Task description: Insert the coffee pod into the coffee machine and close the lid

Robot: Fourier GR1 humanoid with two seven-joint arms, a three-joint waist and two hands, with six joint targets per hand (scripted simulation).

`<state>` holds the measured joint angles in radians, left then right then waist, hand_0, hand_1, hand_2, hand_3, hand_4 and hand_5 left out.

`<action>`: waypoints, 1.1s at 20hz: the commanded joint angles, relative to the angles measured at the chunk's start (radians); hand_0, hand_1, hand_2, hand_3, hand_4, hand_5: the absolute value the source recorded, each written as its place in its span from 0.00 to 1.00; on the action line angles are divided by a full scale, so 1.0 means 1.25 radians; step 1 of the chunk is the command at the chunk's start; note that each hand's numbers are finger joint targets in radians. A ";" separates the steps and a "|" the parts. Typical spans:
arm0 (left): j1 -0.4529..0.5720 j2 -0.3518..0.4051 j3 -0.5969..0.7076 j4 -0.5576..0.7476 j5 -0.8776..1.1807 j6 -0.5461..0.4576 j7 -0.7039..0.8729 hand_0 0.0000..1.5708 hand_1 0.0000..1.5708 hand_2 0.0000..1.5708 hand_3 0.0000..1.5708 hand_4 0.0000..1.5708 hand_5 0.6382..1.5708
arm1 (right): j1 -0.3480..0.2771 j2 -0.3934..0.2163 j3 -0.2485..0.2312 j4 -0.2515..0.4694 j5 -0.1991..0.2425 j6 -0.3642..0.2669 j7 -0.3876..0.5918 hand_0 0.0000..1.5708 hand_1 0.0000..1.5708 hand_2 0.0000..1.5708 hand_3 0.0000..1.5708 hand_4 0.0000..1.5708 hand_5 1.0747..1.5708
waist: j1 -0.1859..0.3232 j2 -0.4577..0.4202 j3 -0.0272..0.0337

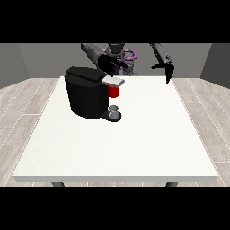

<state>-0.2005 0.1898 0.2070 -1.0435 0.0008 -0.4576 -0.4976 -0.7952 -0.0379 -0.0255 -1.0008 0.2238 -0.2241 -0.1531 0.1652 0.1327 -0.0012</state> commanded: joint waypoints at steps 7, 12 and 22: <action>-0.027 0.007 -0.016 0.003 -0.002 -0.016 -0.005 0.00 0.00 0.00 0.00 0.19 1.00 | -0.131 -0.015 0.031 0.065 0.081 -0.027 0.025 0.00 0.00 0.00 0.00 0.29 1.00 | 0.051 0.014 0.0008; -0.031 -0.013 -0.028 0.037 -0.016 -0.006 -0.060 0.00 0.00 0.00 0.00 0.23 1.00 | -0.149 0.022 0.026 0.052 0.030 -0.012 -0.013 0.00 0.00 0.00 0.00 0.25 1.00 | 0.029 0.031 0.0008; -0.006 -0.027 -0.046 0.075 -0.030 -0.005 -0.074 0.00 0.00 0.00 0.00 0.11 1.00 | 0.014 0.030 0.258 0.008 -0.038 0.007 -0.075 0.00 0.00 0.00 0.00 0.34 1.00 | 0.036 -0.031 0.0009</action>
<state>-0.2038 0.1511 0.1455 -0.9553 -0.0444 -0.4538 -0.5892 -0.8274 -0.0013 0.2152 -0.9770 0.1909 -0.2502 -0.1945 0.2084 0.1034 -0.0002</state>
